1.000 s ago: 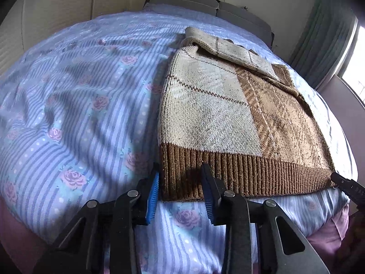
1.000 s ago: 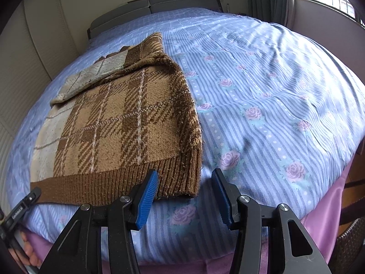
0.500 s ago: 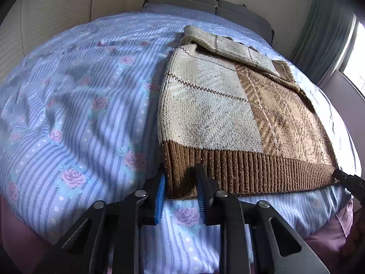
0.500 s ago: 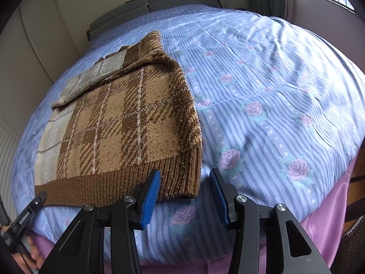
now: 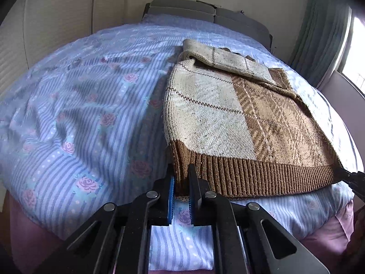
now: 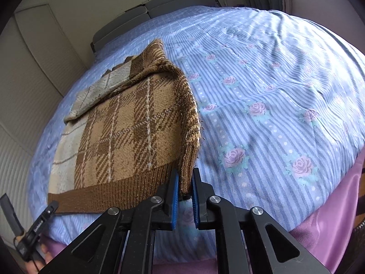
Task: Fold small clothes
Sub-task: 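Lift the ribbed hem with both tools and fold it toward the collar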
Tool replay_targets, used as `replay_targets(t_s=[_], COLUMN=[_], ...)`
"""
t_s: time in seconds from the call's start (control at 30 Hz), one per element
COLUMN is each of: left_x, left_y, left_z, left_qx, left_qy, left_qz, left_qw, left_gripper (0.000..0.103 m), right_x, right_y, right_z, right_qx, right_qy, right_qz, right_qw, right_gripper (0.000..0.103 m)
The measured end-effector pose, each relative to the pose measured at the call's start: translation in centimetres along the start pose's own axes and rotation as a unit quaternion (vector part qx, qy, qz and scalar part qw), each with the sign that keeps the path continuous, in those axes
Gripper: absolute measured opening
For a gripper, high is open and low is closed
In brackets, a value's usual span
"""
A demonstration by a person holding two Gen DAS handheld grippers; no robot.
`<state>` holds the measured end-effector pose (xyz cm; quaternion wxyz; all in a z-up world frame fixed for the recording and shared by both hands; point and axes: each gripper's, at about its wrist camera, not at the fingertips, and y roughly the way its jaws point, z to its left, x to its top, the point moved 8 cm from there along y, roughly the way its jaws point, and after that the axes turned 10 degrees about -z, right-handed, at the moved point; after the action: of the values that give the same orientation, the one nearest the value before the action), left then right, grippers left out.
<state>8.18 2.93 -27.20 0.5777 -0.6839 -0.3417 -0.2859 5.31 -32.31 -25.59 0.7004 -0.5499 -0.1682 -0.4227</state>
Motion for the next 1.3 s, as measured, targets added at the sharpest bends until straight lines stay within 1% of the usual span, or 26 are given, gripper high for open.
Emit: replay_targets(t_s=[0.1,0.2,0.37,0.53,0.63,0.77,1.0,1.13,1.3], left_x=[0.1,0.3,1.0,1.3,2.2,4.6,11.6,15.3,19.8], left_y=[-0.2,-0.5,-1.7,-1.7,-2.0,-2.3,-2.4,-1.1,2.2], left_z=[0.2,0.2,0.1,0.2,0.1,-0.1,-1.2,-2.0,-2.3], left_qx=[0.002,0.005,0.004,0.005,0.005,-0.004,-0.012,-0.013,-0.005], left_qy=[-0.004,-0.001,0.0,-0.002,-0.006,-0.024,-0.03,-0.034,-0.04], left_qz=[0.001,-0.002,-0.015,-0.015,-0.023,-0.042,-0.101,-0.124,-0.144], left_qw=[1.0,1.0,0.9999,0.9999,0.9997,0.9988,0.9944,0.9916,0.9887], left_gripper=[0.012,0.011,0.011,0.011,0.011,0.011,0.011,0.011,0.011], right_x=[0.0,0.2,1.2,1.8,2.8,4.8,9.6,13.3,18.5], right_y=[-0.1,-0.6,-2.7,-3.2,-3.9,-4.6,-4.2,-3.2,-1.0], right_z=[0.1,0.3,1.2,1.4,1.9,2.7,4.3,5.4,6.9], right_qx=[0.002,0.007,0.019,0.024,0.03,0.043,0.056,0.067,0.068], right_qy=[0.003,0.006,-0.009,-0.01,-0.011,-0.012,-0.009,0.001,-0.004], right_qz=[0.002,-0.004,-0.034,-0.046,-0.066,-0.1,-0.144,-0.164,-0.192], right_qw=[1.0,1.0,0.999,0.999,0.997,0.994,0.988,0.984,0.979], right_gripper=[0.011,0.01,0.01,0.01,0.01,0.01,0.01,0.01,0.009])
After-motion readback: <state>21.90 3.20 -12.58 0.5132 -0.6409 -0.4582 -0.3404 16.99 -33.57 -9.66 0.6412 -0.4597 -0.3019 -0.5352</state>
